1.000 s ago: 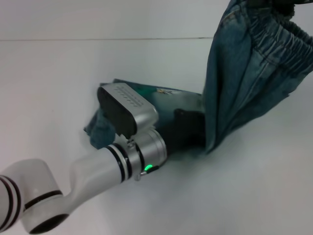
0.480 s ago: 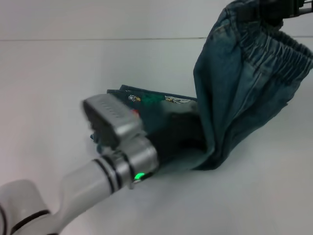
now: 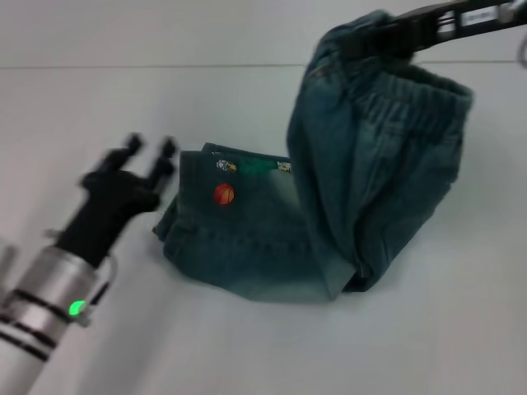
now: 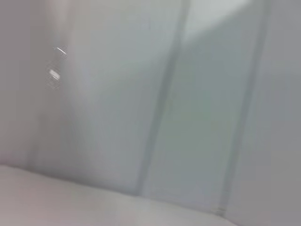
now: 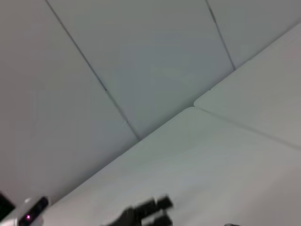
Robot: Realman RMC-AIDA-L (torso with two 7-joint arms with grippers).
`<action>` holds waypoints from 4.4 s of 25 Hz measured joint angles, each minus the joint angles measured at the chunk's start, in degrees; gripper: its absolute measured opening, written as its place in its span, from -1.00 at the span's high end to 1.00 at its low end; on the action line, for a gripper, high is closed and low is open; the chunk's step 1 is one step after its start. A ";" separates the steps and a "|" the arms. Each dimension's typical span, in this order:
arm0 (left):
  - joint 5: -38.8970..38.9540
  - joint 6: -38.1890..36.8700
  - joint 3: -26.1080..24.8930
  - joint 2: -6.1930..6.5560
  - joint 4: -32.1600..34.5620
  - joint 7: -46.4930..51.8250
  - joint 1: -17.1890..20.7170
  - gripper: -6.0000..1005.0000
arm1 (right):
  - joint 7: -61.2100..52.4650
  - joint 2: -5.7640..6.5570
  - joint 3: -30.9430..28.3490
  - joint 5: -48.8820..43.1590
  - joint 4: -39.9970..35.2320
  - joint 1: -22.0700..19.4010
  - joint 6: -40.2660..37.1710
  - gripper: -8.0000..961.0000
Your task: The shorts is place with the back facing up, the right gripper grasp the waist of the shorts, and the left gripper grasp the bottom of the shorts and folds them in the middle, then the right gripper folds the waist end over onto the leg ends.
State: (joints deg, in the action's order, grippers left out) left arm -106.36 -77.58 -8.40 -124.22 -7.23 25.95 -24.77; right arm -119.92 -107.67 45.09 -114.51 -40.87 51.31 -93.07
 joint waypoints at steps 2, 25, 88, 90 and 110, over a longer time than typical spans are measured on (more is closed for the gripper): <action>0.02 -1.94 -2.44 0.11 1.48 0.79 1.67 0.29 | 0.86 -0.81 2.29 0.00 2.71 2.03 2.22 0.79; -0.41 -2.40 -6.18 0.08 6.03 4.33 6.25 -0.71 | 2.93 -9.63 10.65 -5.03 6.20 10.10 13.39 -0.13; 10.46 7.89 49.37 0.02 25.98 57.13 -7.41 -0.72 | 29.22 -8.08 -5.62 17.75 6.08 -24.77 7.26 -0.97; 10.73 3.18 48.06 0.10 26.51 55.58 -6.43 -0.72 | 29.22 -8.04 -5.63 17.76 6.08 -24.77 7.04 -0.97; -13.93 -21.09 37.86 4.40 47.93 57.93 6.23 -0.72 | 42.68 -7.28 -4.57 3.42 5.27 -27.35 -9.86 -0.97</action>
State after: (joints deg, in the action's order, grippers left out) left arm -120.29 -98.67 29.46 -119.82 40.70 83.88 -18.54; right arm -77.23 -114.94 40.52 -111.10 -35.60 23.96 -102.93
